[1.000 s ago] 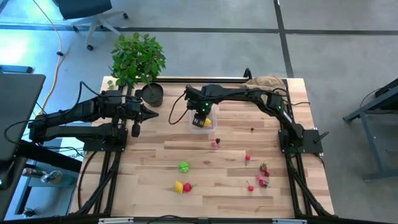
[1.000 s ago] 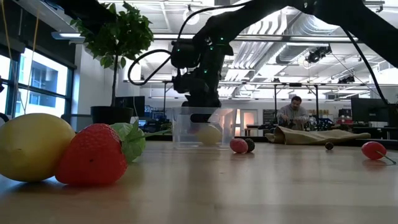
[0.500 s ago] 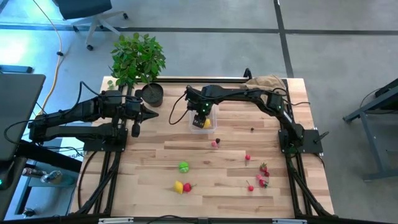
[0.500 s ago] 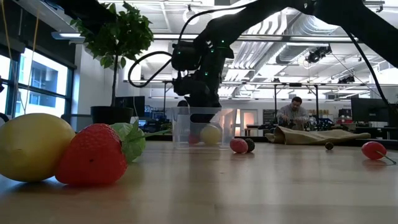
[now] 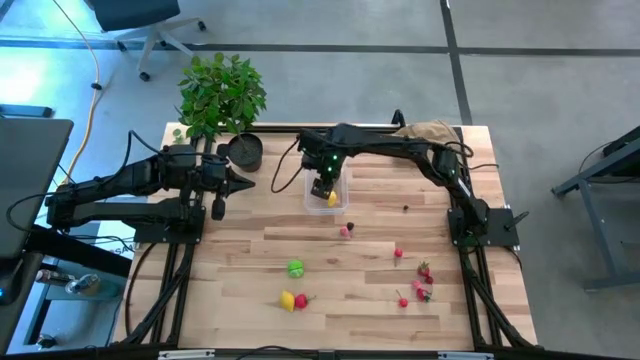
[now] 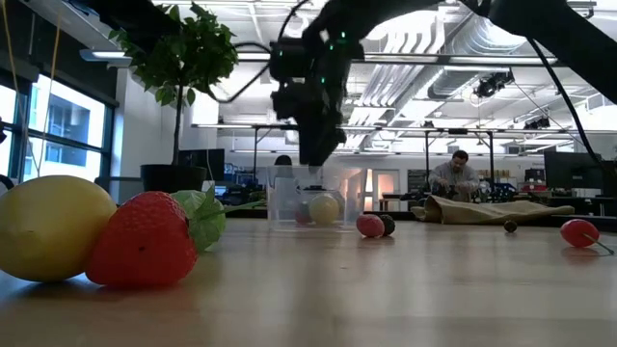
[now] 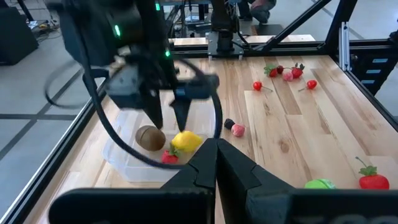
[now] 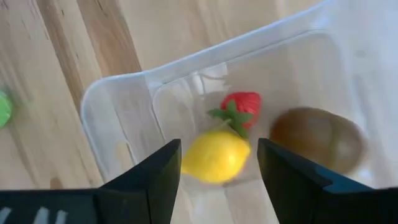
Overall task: Pick and placing Produce into tupperware
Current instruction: Put the blueberry into the transparent bin
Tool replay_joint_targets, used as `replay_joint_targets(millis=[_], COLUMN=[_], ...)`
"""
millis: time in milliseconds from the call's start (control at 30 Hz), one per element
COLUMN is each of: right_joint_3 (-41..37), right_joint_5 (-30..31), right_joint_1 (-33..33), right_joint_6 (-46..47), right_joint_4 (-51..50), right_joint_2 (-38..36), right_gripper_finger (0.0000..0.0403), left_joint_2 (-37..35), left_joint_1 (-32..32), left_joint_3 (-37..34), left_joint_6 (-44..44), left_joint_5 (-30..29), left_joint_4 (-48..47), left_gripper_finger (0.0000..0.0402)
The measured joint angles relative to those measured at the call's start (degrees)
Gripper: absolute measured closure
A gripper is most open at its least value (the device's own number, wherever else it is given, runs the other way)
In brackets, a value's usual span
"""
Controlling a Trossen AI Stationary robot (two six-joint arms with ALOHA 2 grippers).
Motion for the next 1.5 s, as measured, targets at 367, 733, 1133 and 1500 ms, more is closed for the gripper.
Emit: replay_joint_targets(millis=[367, 733, 1133, 1500], right_joint_3=[14.46, 2.49, -42.22, -70.38], right_joint_5=[4.51, 14.25, 16.55, 30.59], right_joint_1=[0.21, 4.56, 6.26, 12.30], right_joint_6=[4.23, 13.98, 38.62, 49.96], right_joint_4=[-13.35, -9.11, 13.36, 29.27], right_joint_2=[-1.45, -12.21, -38.05, -55.36], right_gripper_finger=[0.0204, 0.0219, 0.0219, 0.0219], left_joint_2=[0.00, 0.00, 0.00, 0.00], left_joint_1=[0.00, 0.00, 0.00, 0.00], left_joint_3=[-0.01, 0.00, 0.00, 0.00], left_joint_6=[0.02, 0.00, 0.01, 0.02], left_joint_5=[0.00, 0.00, 0.00, 0.00], left_joint_4=[-0.03, -0.02, -0.01, -0.04], left_gripper_finger=[0.0401, 0.0401, 0.0401, 0.0401])
